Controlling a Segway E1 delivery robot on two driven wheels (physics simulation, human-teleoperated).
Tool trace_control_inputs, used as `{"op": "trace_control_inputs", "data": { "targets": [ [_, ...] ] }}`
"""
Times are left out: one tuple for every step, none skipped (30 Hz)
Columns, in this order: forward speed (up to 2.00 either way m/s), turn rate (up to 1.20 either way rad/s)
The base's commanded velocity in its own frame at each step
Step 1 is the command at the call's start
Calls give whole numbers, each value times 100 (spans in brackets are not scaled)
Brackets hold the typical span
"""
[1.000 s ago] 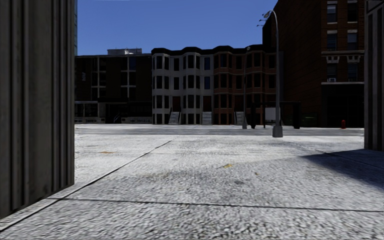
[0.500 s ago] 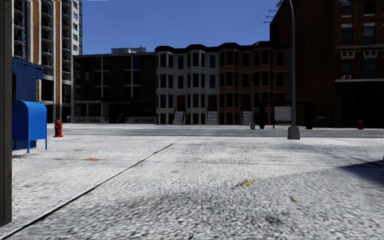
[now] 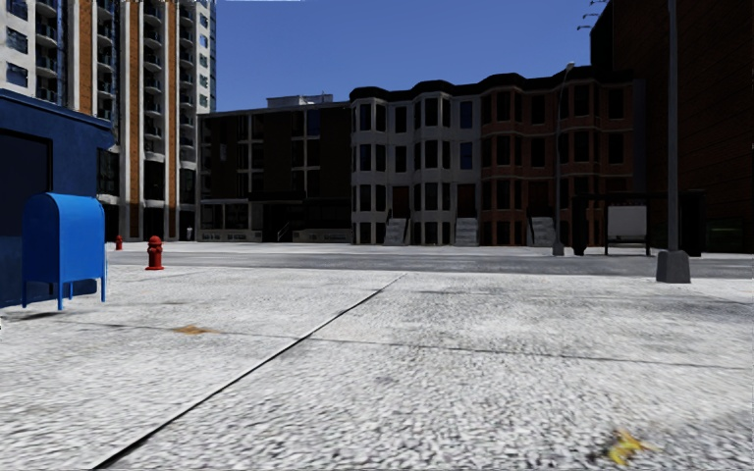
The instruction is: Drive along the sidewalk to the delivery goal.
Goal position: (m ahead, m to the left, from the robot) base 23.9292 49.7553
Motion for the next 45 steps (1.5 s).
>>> {"op": "trace_control_inputs", "data": {
  "targets": [
    [176,43],
    [176,43],
    [176,43],
    [176,43],
    [176,43],
    [176,43],
    [176,43],
    [176,43],
    [176,43],
    [176,43],
    [176,43],
    [176,43],
    [176,43],
    [176,43],
    [176,43],
    [173,43],
    [168,43],
    [166,43],
    [165,43],
    [165,43],
    [165,41],
    [165,40],
    [164,34],
    [164,20],
    [164,20],
    [164,8],
    [164,0],
    [163,0],
    [162,0],
    [162,0],
    [161,0],
    [160,0],
    [160,0],
    [160,0],
    [160,0],
    [160,0],
    [160,0],
    [160,0],
    [160,0],
    [160,0],
    [160,0],
    [160,0],
    [160,0],
    [160,0],
    [160,0]
  ]
}}
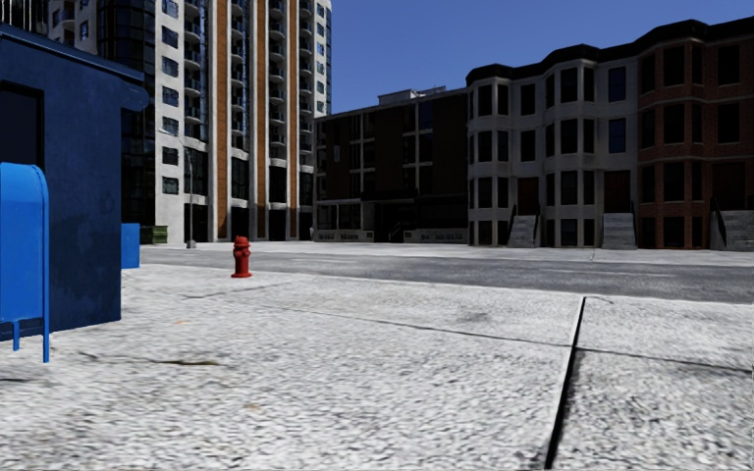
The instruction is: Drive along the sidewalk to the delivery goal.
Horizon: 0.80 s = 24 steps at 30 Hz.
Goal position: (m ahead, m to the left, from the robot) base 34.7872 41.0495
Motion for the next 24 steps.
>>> {"op": "trace_control_inputs", "data": {
  "targets": [
    [160,0],
    [160,0],
    [160,0],
    [160,0],
    [160,0],
    [160,0],
    [160,0],
    [160,0],
    [160,0],
    [160,0],
    [160,10],
    [160,16],
    [160,16],
    [160,18],
    [160,18],
    [160,18],
    [160,18],
    [160,18],
    [160,18],
    [160,18],
    [160,18],
    [160,18],
    [160,18],
    [160,21]
  ]
}}
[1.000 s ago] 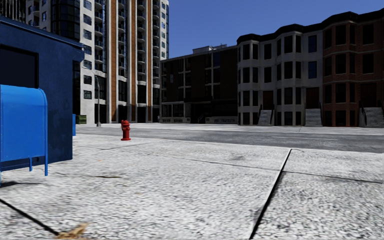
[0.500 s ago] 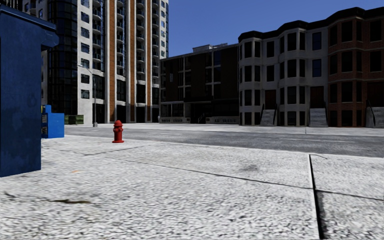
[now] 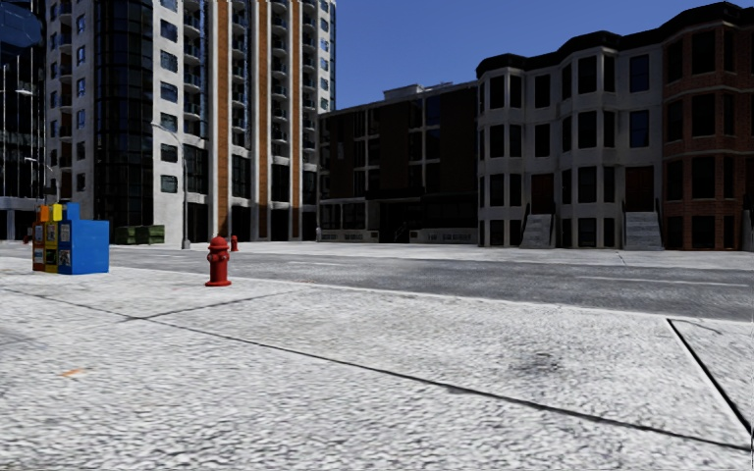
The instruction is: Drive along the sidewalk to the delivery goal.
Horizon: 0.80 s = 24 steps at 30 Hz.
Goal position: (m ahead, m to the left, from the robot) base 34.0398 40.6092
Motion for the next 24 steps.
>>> {"op": "trace_control_inputs", "data": {
  "targets": [
    [160,25],
    [158,27],
    [153,28],
    [153,28],
    [148,28],
    [146,29],
    [146,30],
    [145,30],
    [145,30],
    [144,31],
    [143,33],
    [143,34],
    [142,35],
    [142,36],
    [142,36],
    [142,38],
    [142,40],
    [142,43],
    [142,43],
    [142,46],
    [142,47],
    [142,48],
    [142,48],
    [142,48]
  ]
}}
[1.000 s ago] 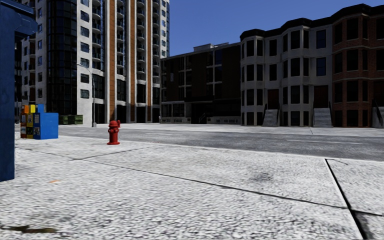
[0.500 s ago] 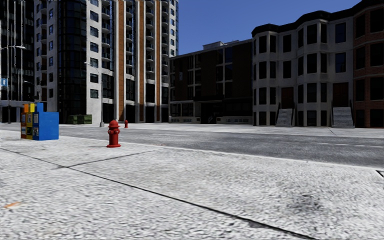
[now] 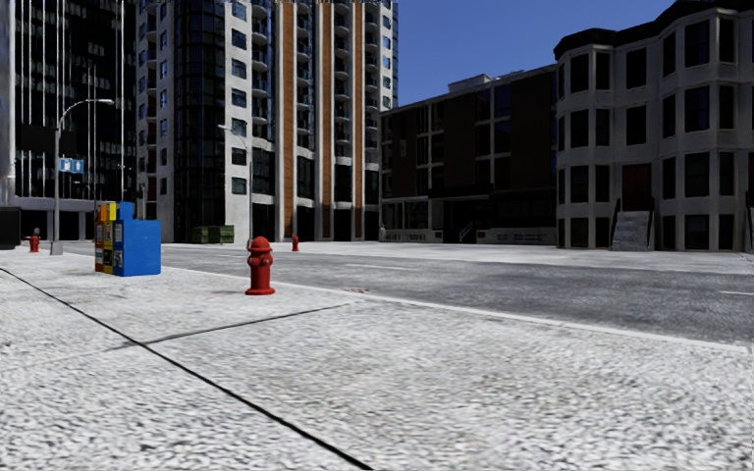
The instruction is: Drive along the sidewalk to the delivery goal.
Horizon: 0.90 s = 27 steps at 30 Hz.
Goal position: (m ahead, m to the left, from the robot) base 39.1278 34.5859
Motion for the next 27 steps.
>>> {"op": "trace_control_inputs", "data": {
  "targets": [
    [141,50],
    [140,52],
    [140,53],
    [140,53],
    [140,53],
    [140,53],
    [140,53],
    [139,53],
    [139,54],
    [138,54],
    [138,54],
    [138,54],
    [138,54],
    [138,54],
    [138,54],
    [138,54],
    [138,54],
    [137,54],
    [137,54],
    [137,54],
    [137,54],
    [138,54],
    [138,54],
    [140,54],
    [142,54],
    [145,54],
    [150,54]
  ]
}}
